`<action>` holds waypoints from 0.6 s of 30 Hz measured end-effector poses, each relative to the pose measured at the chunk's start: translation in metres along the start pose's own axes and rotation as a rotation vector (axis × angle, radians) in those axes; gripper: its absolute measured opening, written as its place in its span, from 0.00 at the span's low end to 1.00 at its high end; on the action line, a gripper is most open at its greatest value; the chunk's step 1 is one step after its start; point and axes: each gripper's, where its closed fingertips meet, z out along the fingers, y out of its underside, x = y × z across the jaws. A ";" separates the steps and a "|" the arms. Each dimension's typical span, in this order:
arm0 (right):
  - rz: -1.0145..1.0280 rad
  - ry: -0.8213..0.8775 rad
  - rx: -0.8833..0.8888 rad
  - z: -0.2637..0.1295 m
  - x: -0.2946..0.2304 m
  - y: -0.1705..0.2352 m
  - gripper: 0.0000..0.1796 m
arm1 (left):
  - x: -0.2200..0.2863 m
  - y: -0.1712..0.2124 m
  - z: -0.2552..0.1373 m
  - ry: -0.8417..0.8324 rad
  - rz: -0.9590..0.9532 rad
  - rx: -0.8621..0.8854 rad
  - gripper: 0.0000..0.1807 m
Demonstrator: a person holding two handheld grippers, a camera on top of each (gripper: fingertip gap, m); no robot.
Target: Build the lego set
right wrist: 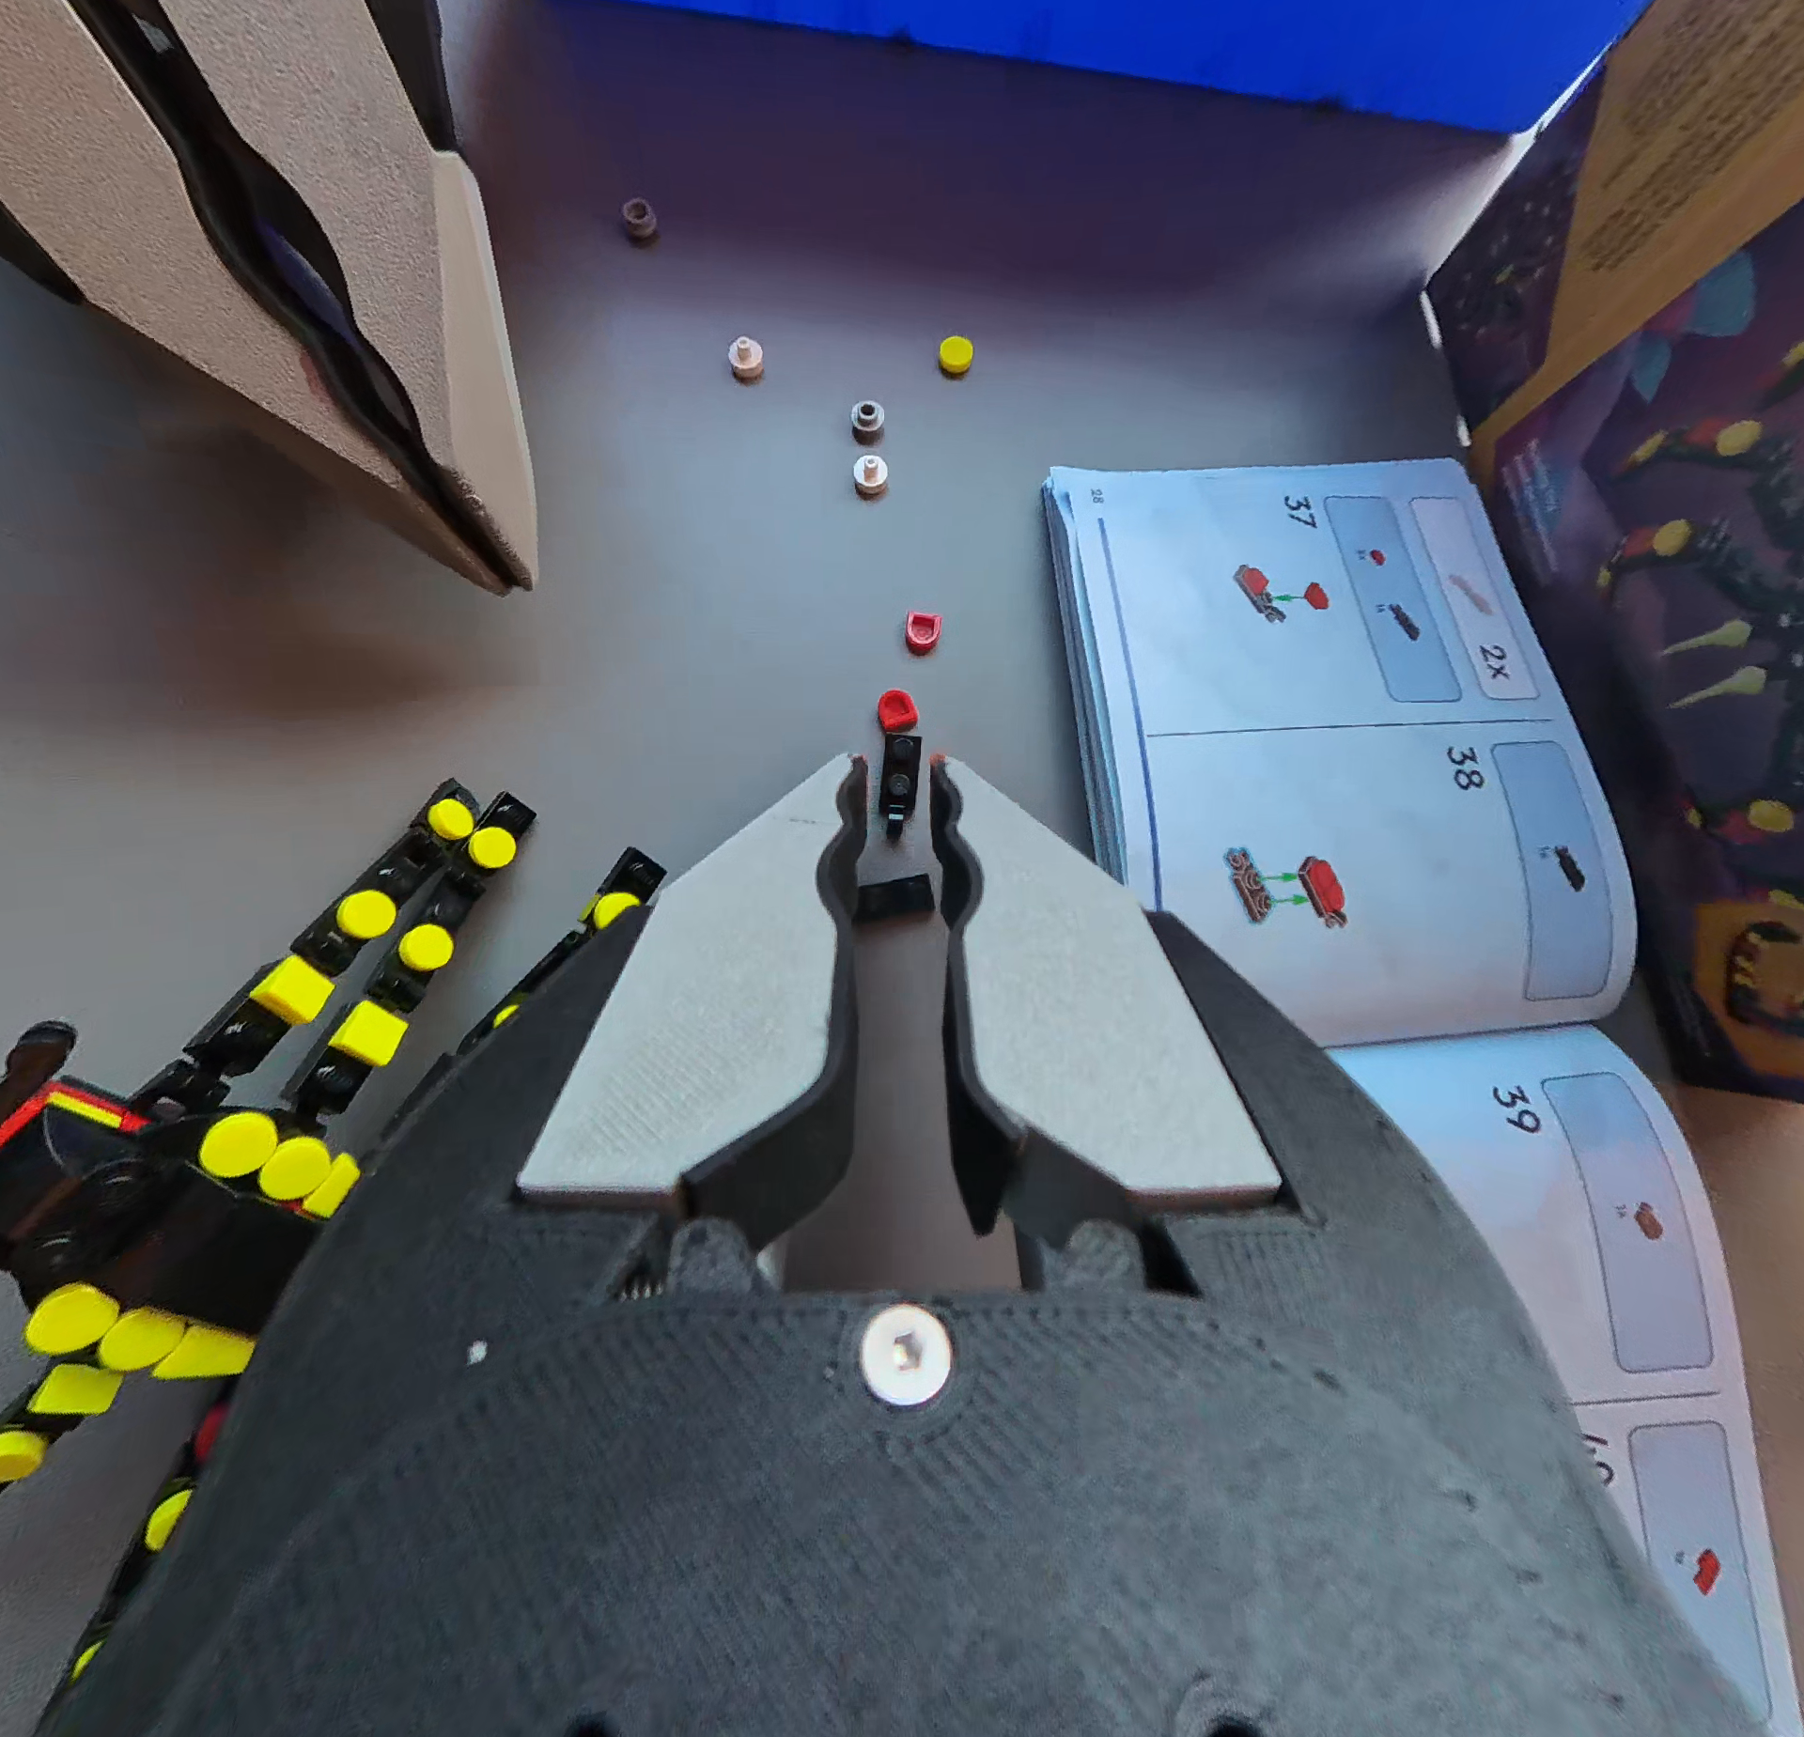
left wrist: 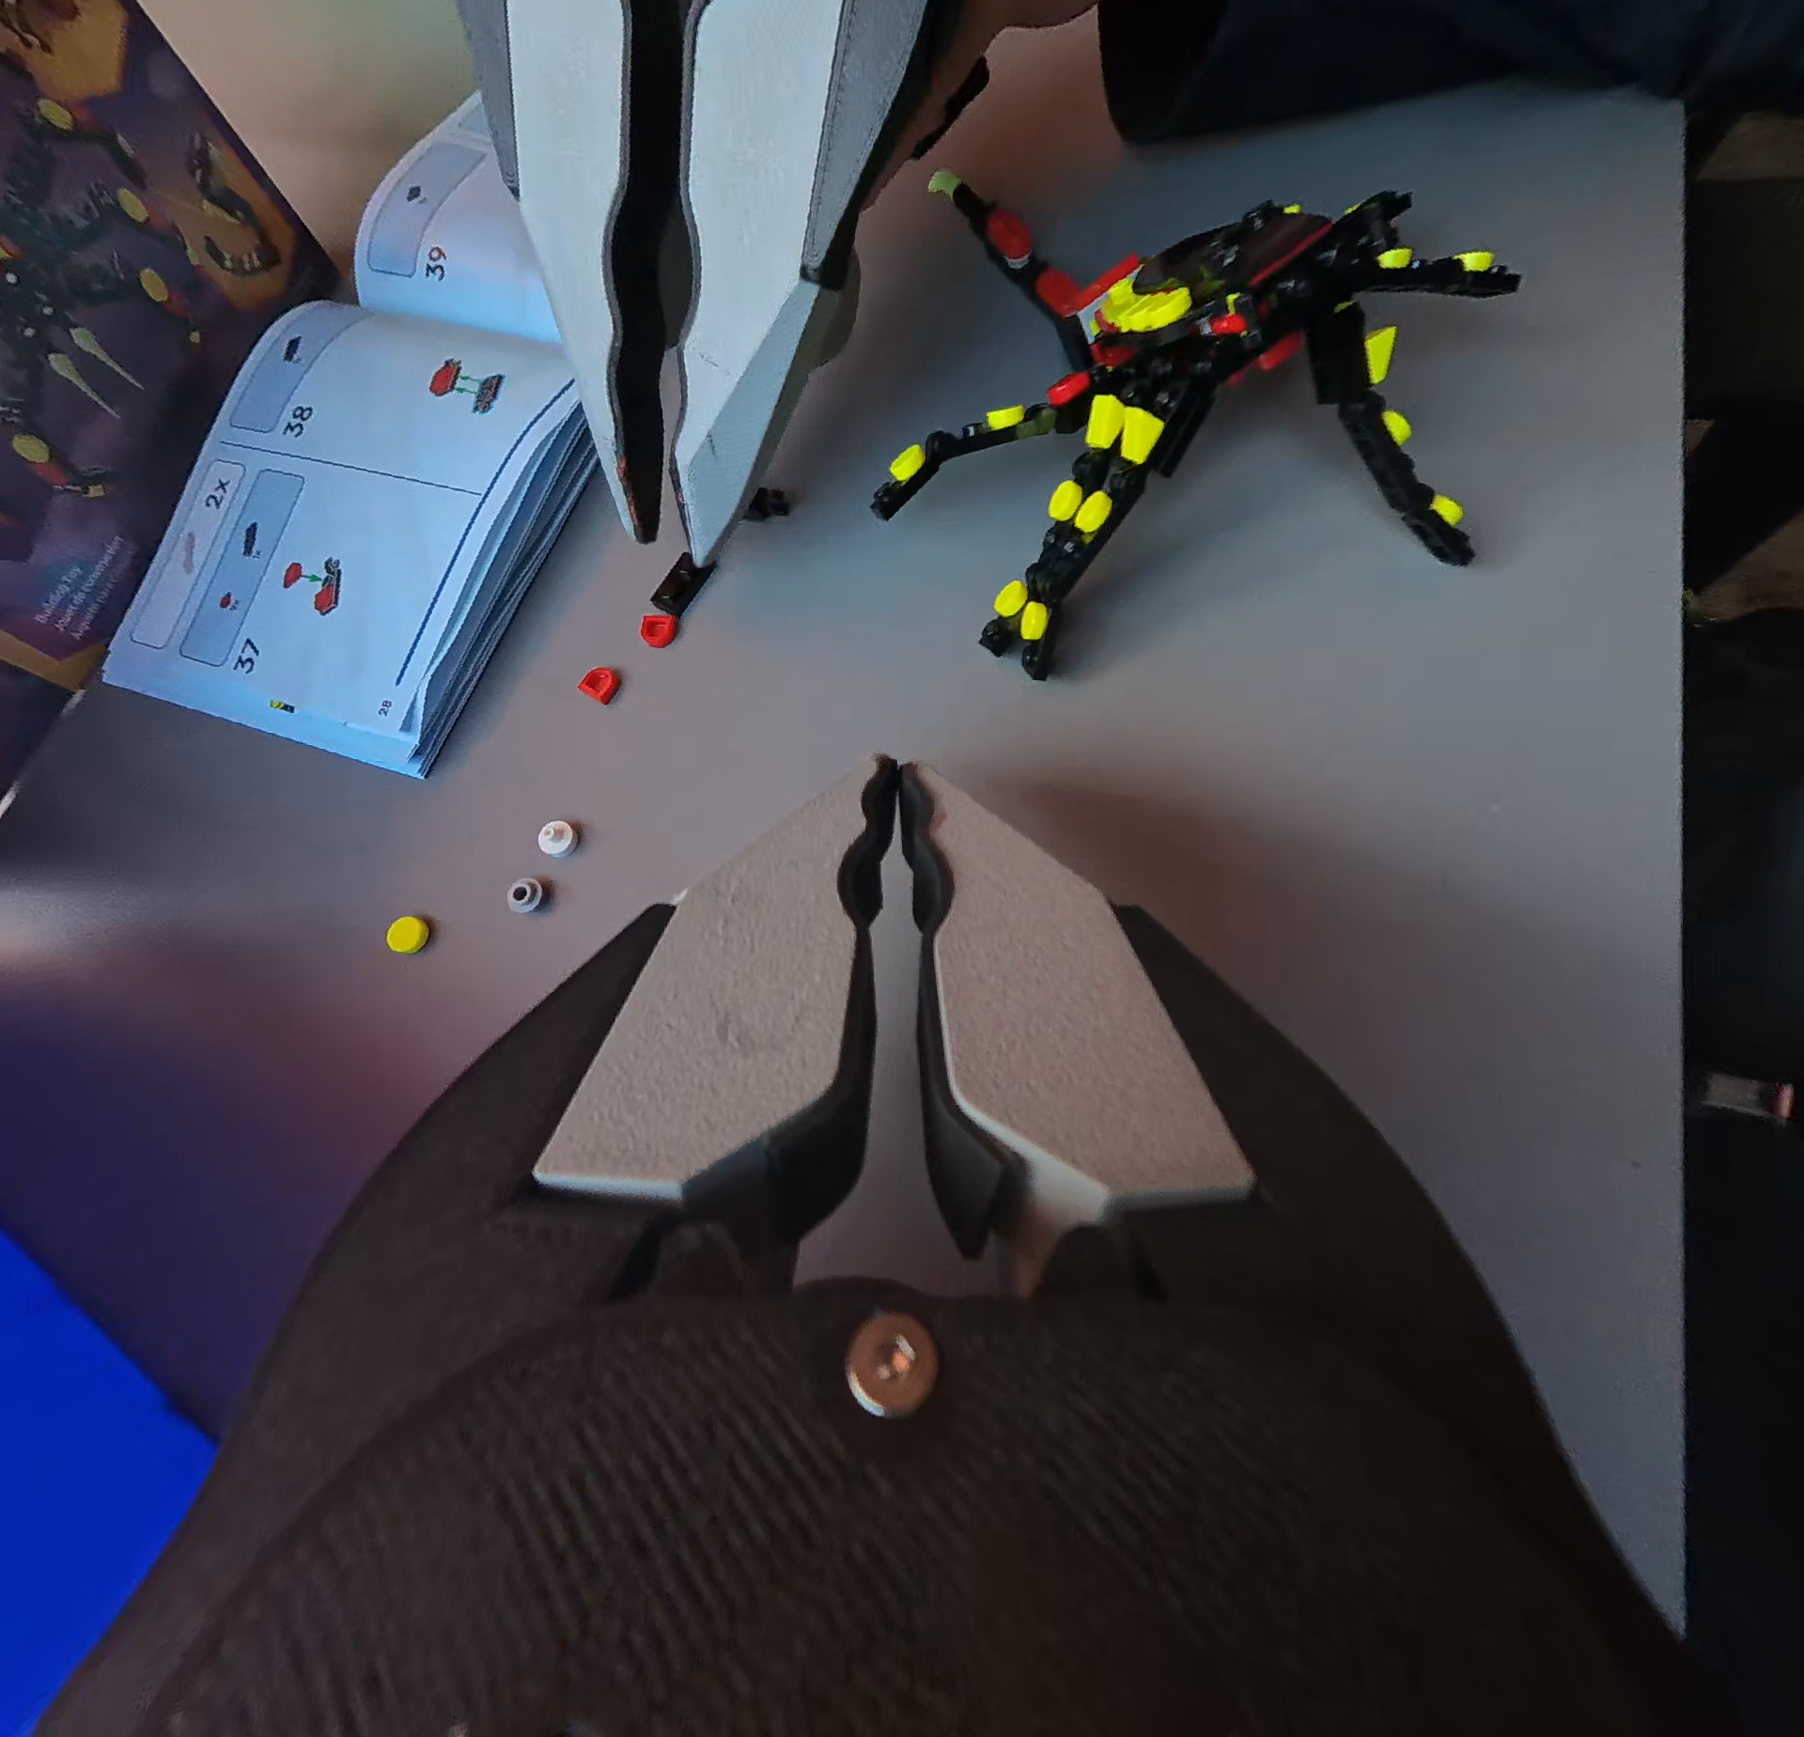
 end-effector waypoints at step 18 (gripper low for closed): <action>-0.020 -0.105 0.084 -0.012 -0.016 -0.013 0.02 | -0.010 0.009 0.003 -0.024 -0.028 -0.044 0.00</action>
